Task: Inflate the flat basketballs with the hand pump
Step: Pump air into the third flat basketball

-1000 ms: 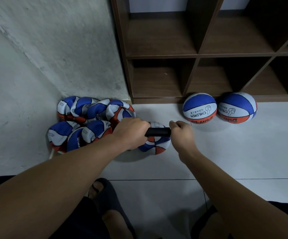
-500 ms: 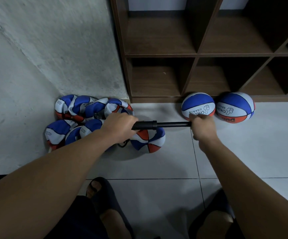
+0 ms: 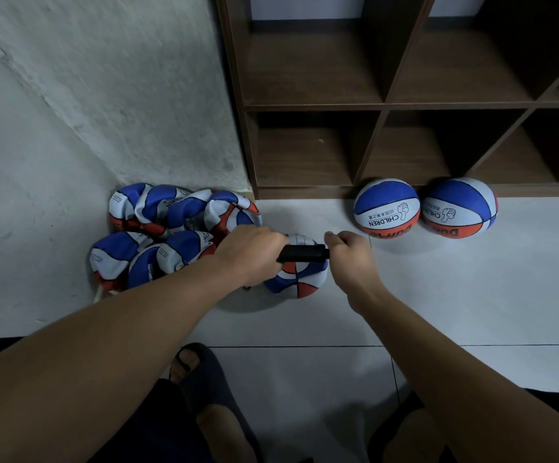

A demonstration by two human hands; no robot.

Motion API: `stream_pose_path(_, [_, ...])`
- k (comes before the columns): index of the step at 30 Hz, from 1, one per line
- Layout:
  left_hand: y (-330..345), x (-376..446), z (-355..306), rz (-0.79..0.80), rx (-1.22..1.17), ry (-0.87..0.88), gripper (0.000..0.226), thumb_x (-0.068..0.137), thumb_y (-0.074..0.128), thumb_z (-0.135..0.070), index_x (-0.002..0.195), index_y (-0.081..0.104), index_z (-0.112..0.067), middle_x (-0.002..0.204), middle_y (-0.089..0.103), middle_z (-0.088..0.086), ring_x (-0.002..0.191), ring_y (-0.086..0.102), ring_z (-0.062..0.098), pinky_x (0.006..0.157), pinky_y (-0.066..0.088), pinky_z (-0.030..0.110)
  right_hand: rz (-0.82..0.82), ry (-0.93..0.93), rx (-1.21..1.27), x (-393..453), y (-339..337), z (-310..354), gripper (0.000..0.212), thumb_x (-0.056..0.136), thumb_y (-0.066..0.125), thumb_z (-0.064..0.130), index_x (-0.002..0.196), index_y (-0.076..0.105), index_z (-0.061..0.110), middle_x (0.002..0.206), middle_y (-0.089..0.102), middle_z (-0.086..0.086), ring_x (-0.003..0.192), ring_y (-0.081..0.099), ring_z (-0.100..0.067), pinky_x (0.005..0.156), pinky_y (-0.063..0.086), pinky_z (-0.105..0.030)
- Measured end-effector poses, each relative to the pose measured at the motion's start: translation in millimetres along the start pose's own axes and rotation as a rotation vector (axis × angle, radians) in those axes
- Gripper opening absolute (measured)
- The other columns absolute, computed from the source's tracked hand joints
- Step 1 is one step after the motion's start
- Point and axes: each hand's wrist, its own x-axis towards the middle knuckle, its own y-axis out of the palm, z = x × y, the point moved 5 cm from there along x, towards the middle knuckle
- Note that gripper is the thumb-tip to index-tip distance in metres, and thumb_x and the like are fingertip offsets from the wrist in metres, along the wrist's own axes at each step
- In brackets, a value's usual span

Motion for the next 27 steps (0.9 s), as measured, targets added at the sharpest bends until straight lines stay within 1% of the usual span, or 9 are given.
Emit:
stream_pose_path(6, [-0.9,1.1,-0.3,-0.01,-0.025,0.043,0.008,0.093,0.065,-0.03,0.093,0.058,-0.033,0.071,0.059,-0.007,0.062,0.06,0.016,0.055,0.048,0.033,0.015,0.023,0.027,3.7,1.2,-2.8,0.038,0.107,0.054,0.04,0.094,0.065,0.006,0.074,0.052,-0.006,0.068,0.047,-0.023,0.064,0.041,-0.04])
stream_pose_path(9, [1.0,-0.5,6.6,0.005,-0.02,0.05,0.007,0.097,0.063,-0.037,0.093,0.06,-0.033,0.071,0.059,-0.007,0.061,0.058,0.012,0.052,0.04,0.031,0.135,0.028,0.028,5.2,-1.4,-4.6,0.04,0.106,0.06,0.042,0.09,0.063,0.006,0.071,0.052,-0.008,0.062,0.045,-0.021,0.056,0.038,-0.035])
stream_pose_path(11, [0.8,-1.4,15.7,0.002,-0.019,0.055,0.02,0.1,0.061,-0.043,0.084,0.056,-0.033,0.069,0.059,-0.007,0.061,0.058,0.013,0.052,0.04,0.032,0.225,0.024,0.019,7.9,-11.5,-3.2,0.037,0.104,0.064,0.042,0.087,0.063,0.009,0.068,0.056,-0.009,0.057,0.044,-0.021,0.05,0.034,-0.031])
stream_pose_path(13, [-0.1,-3.8,30.7,-0.007,-0.016,0.025,0.03,0.101,0.059,-0.048,0.077,0.051,-0.032,0.068,0.059,-0.007,0.059,0.058,0.013,0.053,0.043,0.033,0.178,0.021,-0.011,16.4,-32.9,-3.0,0.033,0.104,0.064,0.039,0.084,0.062,0.012,0.066,0.058,-0.008,0.055,0.045,-0.022,0.049,0.034,-0.03])
stream_pose_path(16, [-0.9,-7.3,45.3,-0.038,0.015,-0.009,0.032,0.1,0.061,-0.05,0.076,0.049,-0.033,0.067,0.057,-0.008,0.058,0.056,0.011,0.056,0.053,0.036,0.034,0.052,0.024,28.7,-58.5,-7.2,0.027,0.104,0.059,0.032,0.084,0.058,0.013,0.068,0.054,-0.009,0.057,0.042,-0.022,0.049,0.031,-0.031])
stream_pose_path(19, [1.0,-6.0,33.1,-0.023,-0.021,-0.02,0.032,0.101,0.058,-0.05,0.076,0.047,-0.035,0.068,0.057,-0.008,0.061,0.059,0.015,0.055,0.049,0.035,-0.109,0.025,-0.011,24.6,-53.6,-6.5,0.029,0.105,0.053,0.032,0.08,0.056,0.017,0.076,0.057,-0.007,0.068,0.049,-0.028,0.059,0.038,-0.034])
stream_pose_path(21, [1.5,-4.7,24.3,-0.002,-0.038,-0.004,0.031,0.101,0.058,-0.046,0.075,0.047,-0.034,0.068,0.058,-0.007,0.061,0.059,0.016,0.053,0.043,0.034,-0.105,-0.041,-0.107,11.1,-35.6,0.1,0.035,0.111,0.047,0.035,0.084,0.058,0.016,0.08,0.061,-0.008,0.072,0.054,-0.026,0.068,0.042,-0.038])
stream_pose_path(24, [-1.6,-5.2,15.3,0.039,-0.043,0.031,0.024,0.101,0.061,-0.042,0.081,0.054,-0.032,0.07,0.058,-0.007,0.064,0.059,0.015,0.053,0.038,0.032,-0.036,-0.074,-0.156,-4.4,-12.4,2.1,0.043,0.113,0.043,0.038,0.087,0.061,0.009,0.074,0.057,-0.008,0.066,0.052,-0.022,0.062,0.04,-0.036])
stream_pose_path(27, [-4.9,-6.9,2.2,0.061,-0.027,0.049,0.019,0.1,0.063,-0.036,0.085,0.053,-0.031,0.071,0.055,-0.007,0.066,0.059,0.018,0.052,0.036,0.031,-0.007,-0.061,-0.14,-8.3,-1.4,0.3,0.042,0.113,0.045,0.034,0.085,0.061,0.007,0.071,0.054,-0.006,0.064,0.049,-0.02,0.061,0.038,-0.035])
